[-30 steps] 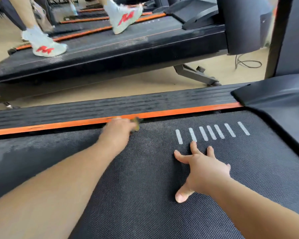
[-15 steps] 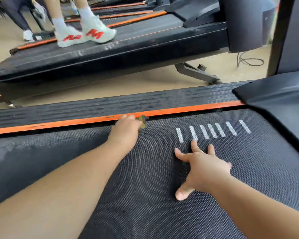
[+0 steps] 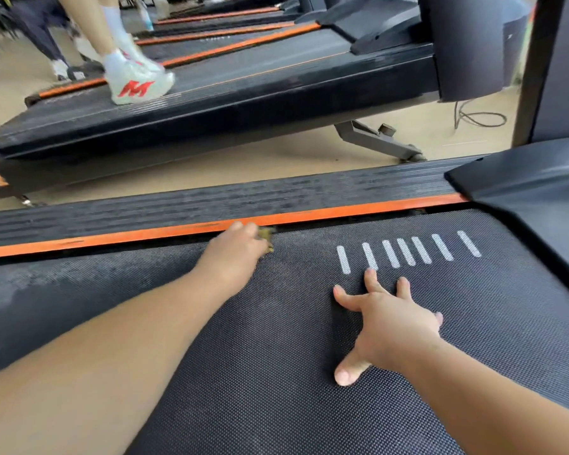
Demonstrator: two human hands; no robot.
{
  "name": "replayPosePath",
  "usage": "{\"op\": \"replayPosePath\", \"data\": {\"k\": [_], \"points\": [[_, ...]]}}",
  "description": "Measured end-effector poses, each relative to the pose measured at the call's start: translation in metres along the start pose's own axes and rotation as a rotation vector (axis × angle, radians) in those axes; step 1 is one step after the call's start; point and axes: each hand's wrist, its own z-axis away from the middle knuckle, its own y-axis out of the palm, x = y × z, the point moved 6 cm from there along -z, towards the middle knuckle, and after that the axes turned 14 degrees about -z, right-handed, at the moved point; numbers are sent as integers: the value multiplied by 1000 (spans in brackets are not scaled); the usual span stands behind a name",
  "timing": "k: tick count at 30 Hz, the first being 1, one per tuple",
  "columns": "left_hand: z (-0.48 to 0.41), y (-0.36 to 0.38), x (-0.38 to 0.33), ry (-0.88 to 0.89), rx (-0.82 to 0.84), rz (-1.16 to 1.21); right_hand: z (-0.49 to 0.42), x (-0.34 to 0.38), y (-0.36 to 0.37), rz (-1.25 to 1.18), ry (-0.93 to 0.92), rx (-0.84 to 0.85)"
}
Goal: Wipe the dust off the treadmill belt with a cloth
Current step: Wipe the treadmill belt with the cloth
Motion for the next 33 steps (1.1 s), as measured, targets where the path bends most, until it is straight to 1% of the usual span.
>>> {"op": "replayPosePath", "data": {"k": [2, 3, 4, 6, 8, 11, 12, 13, 14, 15, 17, 18, 19, 20, 21, 23, 24, 25, 26, 28, 30, 31, 32, 33], "points": [[1, 5, 5, -242, -13, 111, -1, 0, 0, 0, 8, 10], [2, 5, -6, -290, -24, 169, -1, 0, 0, -1, 8, 11], [3, 3, -22, -283, -35, 216, -1, 0, 0, -2, 5, 8], [8, -6, -56, -148, -79, 280, -1, 1, 0, 1, 1, 2], [14, -12, -72, 17, -99, 294, 0, 1, -1, 3, -1, 0], [17, -8, -57, 233, -78, 233, 1, 1, -2, 2, -1, 6], [15, -6, -48, 271, -88, 184, 1, 1, -1, -1, -3, 6], [11, -4, -36, 263, -102, 133, 1, 1, -1, -2, -6, 5], [4, -1, -21, 193, -116, 108, 1, 1, -1, 0, -8, 5], [-3, 1, -4, 65, -120, 107, 0, 1, -1, 1, -9, 5], [-12, 2, 11, -232, -129, 191, 0, 1, -1, 0, -6, 9], [-13, -1, 2, -309, -140, 242, -1, 1, -1, 3, -6, 10], [-14, -5, -18, -311, -144, 298, -1, 1, -1, 4, -7, 9], [-14, -11, -45, -244, -144, 357, 0, 1, -1, 2, -6, 6], [-11, -18, -76, -137, -129, 392, 0, 1, -1, 1, -7, 1], [4, -29, -121, 105, -82, 370, 0, 0, -1, 2, -14, -7], [9, -32, -123, 200, -93, 343, 1, 0, -1, 2, -13, -9], [10, -32, -111, 245, -104, 321, 1, 0, -1, 3, -12, -9], [10, -26, -91, 236, -105, 290, 2, 0, -2, 4, -14, -7], [11, -5, -38, 126, -79, 221, 2, 1, -2, 3, -15, -6], [17, 14, 11, -54, -96, 180, 1, 1, -1, 0, -10, -2], [21, 17, 23, -150, -115, 193, 1, 1, -1, 1, -7, -1], [24, 16, 21, -231, -140, 221, 0, 1, -1, 2, -4, -1], [27, 10, 8, -274, -157, 259, 0, 1, -1, 0, -2, -1]]}}
